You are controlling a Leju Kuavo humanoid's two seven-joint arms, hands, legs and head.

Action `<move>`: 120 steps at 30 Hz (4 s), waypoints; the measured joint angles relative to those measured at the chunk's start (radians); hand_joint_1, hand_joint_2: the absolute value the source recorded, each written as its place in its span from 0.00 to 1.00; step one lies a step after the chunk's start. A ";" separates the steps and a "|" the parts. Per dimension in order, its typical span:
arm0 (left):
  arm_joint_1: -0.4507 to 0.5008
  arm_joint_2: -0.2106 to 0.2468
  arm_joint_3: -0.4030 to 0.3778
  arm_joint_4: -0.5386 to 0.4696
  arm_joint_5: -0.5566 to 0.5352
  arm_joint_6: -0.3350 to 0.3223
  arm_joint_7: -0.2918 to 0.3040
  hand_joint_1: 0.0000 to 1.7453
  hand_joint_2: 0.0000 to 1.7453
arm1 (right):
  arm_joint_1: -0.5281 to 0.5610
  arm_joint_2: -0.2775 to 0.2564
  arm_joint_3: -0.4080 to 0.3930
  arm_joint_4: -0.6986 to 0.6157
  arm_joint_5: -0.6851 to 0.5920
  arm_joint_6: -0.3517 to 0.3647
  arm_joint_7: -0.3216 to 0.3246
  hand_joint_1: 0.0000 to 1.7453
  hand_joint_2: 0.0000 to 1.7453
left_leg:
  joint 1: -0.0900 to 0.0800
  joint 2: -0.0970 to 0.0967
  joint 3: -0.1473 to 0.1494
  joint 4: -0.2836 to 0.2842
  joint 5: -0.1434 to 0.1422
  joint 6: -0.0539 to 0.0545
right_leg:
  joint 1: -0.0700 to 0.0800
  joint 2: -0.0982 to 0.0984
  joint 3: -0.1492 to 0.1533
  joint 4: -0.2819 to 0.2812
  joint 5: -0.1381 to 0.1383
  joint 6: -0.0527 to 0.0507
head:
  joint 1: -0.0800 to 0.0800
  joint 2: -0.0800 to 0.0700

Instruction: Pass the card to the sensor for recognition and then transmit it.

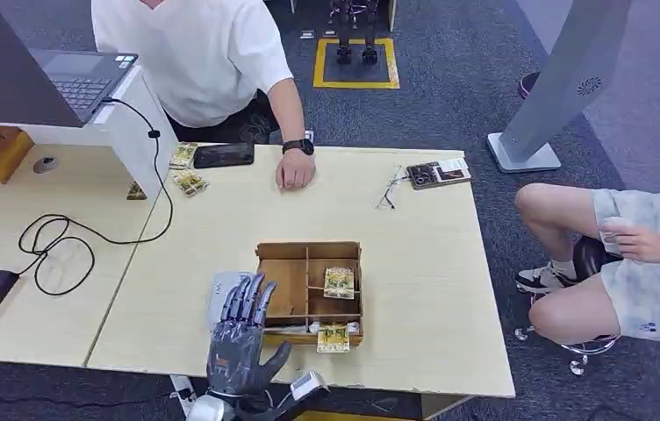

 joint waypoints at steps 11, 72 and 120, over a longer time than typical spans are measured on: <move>-0.059 0.018 -0.040 0.057 -0.050 -0.008 0.136 0.00 1.00 | 0.000 0.000 -0.006 0.000 0.002 0.002 0.004 0.00 1.00 | 0.000 0.000 0.000 0.000 0.000 0.000 | 0.000 0.000 0.000 0.000 0.000 0.000 | 0.000 0.000; -0.043 -0.115 0.169 0.027 0.074 0.000 -0.361 1.00 1.00 | -0.001 -0.004 -0.006 0.000 0.004 -0.006 0.005 0.00 1.00 | 0.000 0.000 0.000 0.000 0.000 0.000 | 0.000 0.000 0.000 0.000 0.000 0.000 | 0.000 0.000; -0.015 -0.074 0.180 -0.017 0.123 0.000 -0.466 0.00 1.00 | -0.001 -0.008 -0.007 0.000 0.002 0.010 0.002 0.00 1.00 | 0.000 0.000 0.000 0.000 0.000 0.000 | 0.000 0.000 0.000 0.000 0.000 0.000 | 0.000 0.000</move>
